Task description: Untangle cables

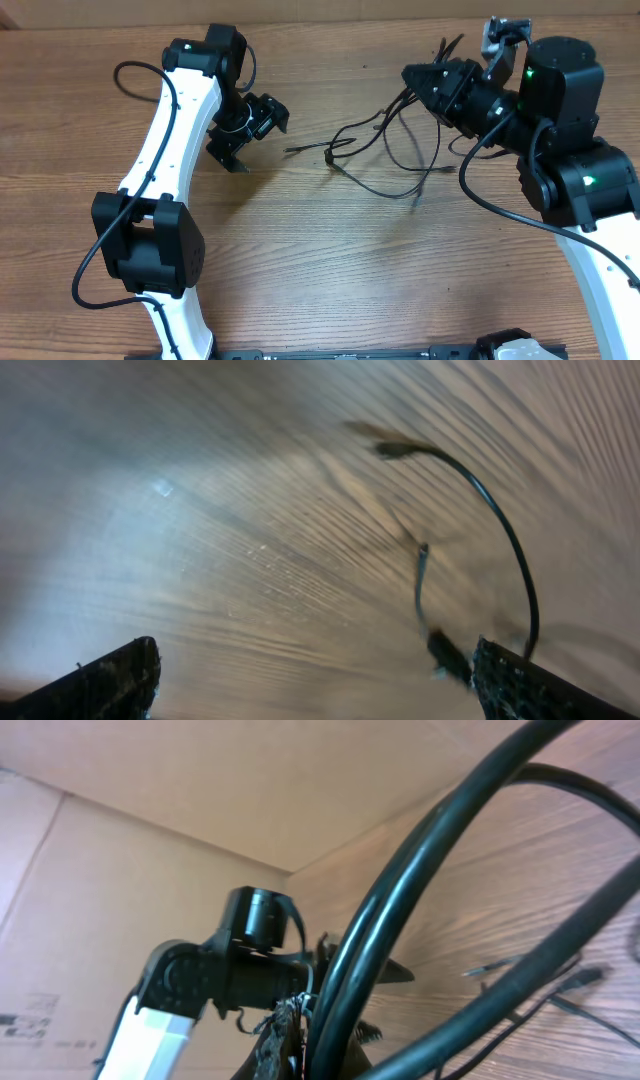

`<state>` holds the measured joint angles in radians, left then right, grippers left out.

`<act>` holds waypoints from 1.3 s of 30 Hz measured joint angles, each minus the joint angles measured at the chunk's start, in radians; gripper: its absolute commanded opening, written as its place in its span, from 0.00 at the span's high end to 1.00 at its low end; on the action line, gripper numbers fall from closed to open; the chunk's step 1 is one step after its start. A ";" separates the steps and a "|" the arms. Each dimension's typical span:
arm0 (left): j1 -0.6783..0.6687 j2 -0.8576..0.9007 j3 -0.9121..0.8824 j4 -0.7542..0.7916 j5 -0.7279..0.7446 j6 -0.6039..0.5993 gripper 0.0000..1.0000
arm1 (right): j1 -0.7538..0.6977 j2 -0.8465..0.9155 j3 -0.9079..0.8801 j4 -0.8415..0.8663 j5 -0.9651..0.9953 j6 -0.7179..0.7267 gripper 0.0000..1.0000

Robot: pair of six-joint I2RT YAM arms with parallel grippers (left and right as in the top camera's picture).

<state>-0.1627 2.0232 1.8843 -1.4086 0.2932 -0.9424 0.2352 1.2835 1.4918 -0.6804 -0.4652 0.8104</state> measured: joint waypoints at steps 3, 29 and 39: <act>0.000 0.000 0.000 0.010 0.030 0.160 0.00 | 0.000 -0.002 0.000 -0.039 0.030 -0.014 0.96; 0.010 -0.286 -0.005 0.104 -0.162 0.464 0.01 | 0.126 0.035 0.000 -0.117 0.226 -0.166 0.95; 0.010 -0.376 -0.006 0.063 -0.231 0.502 0.00 | 0.175 0.219 0.000 -0.106 0.068 -0.281 0.00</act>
<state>-0.1524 1.6474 1.8786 -1.3460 0.0620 -0.4400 0.4103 1.5028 1.4918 -0.7868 -0.3969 0.5297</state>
